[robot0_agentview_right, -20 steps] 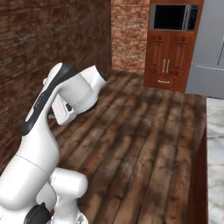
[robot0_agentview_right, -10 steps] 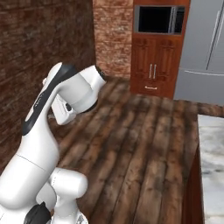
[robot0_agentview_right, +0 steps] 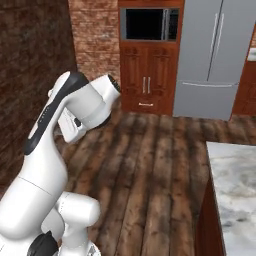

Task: There is a wine glass and glass cup on the dining counter. Place the wine bottle next to the wine glass and the juice bottle next to the glass cup.

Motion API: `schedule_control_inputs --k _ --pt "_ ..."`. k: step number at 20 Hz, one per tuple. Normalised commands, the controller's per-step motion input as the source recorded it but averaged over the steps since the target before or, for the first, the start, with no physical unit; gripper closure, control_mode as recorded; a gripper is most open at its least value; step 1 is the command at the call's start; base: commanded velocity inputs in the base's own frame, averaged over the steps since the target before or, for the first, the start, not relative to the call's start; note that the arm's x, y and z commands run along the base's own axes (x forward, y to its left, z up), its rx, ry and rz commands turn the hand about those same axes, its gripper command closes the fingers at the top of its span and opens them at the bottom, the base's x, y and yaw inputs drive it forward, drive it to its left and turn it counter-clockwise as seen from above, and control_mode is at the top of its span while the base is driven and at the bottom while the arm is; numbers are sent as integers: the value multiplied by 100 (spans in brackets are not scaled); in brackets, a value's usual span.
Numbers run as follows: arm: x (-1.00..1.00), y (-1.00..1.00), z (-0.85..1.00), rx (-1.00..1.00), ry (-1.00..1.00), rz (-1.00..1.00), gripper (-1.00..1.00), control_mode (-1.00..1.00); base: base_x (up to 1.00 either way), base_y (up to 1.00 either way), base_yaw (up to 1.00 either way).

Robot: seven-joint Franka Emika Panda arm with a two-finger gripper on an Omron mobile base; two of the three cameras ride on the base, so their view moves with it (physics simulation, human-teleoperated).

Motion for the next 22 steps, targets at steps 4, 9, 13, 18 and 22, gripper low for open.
schedule_control_inputs --k 4,9,13,18,22 --pt "0 0 0 0 0 0 -100 100 62 42 -33" --pt "0 0 0 0 0 0 -100 100 58 51 -36" --pt "0 0 0 0 0 0 -100 100 79 49 -40" --pt "0 0 0 0 0 0 -100 100 90 39 -43" --pt "0 0 0 0 0 0 -100 100 90 36 -46"
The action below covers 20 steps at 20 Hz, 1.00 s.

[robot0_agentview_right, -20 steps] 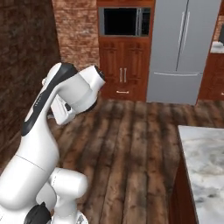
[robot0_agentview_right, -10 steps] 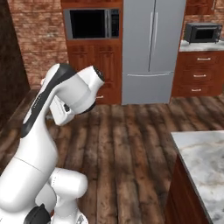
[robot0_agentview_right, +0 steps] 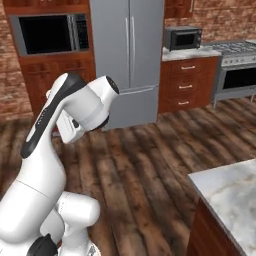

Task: There is a wine glass and glass cup on the dining counter. Place the wine bottle next to the wine glass and the juice bottle next to the glass cup.

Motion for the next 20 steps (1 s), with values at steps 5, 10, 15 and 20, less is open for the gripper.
schedule_control_inputs --k 5,10,15,20 --pt "0 0 0 0 0 0 -100 100 81 41 -47" --pt "0 0 0 0 0 0 -100 100 86 47 -48" --pt "0 0 0 0 0 0 -100 100 89 57 -48" --pt "0 0 0 0 0 0 -100 100 91 52 -47"
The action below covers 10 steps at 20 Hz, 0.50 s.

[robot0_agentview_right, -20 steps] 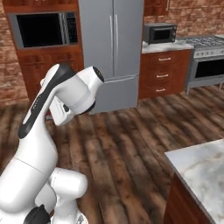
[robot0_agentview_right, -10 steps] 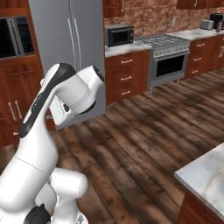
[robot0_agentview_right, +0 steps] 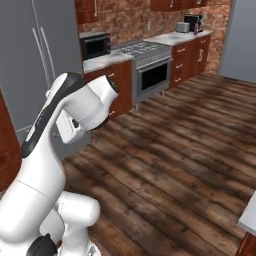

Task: There is a wine glass and glass cup on the dining counter. Place the wine bottle next to the wine glass and the juice bottle next to the glass cup.

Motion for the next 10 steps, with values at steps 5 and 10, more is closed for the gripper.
schedule_control_inputs --k 5,10 --pt "0 0 0 0 0 0 -100 100 96 41 -41" --pt "0 0 0 0 0 0 -100 100 100 38 -38"
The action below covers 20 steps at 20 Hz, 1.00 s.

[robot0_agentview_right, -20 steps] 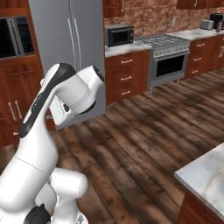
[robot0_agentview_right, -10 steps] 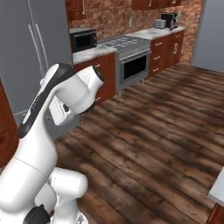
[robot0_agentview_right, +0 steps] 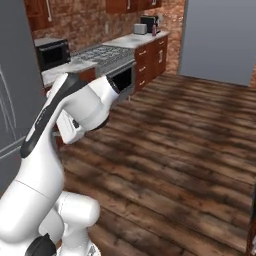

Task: There is a wine glass and glass cup on the dining counter. Place the wine bottle next to the wine glass and the juice bottle next to the glass cup.

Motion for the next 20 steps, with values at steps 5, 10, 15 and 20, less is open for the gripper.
schedule_control_inputs --k 5,10,15,20 --pt "0 0 0 0 0 0 -100 100 100 25 -36" --pt "0 0 0 0 0 0 -100 100 100 3 -34" --pt "0 0 0 0 0 0 -100 100 100 0 -26" --pt "0 0 0 0 0 0 -100 100 100 0 -21"
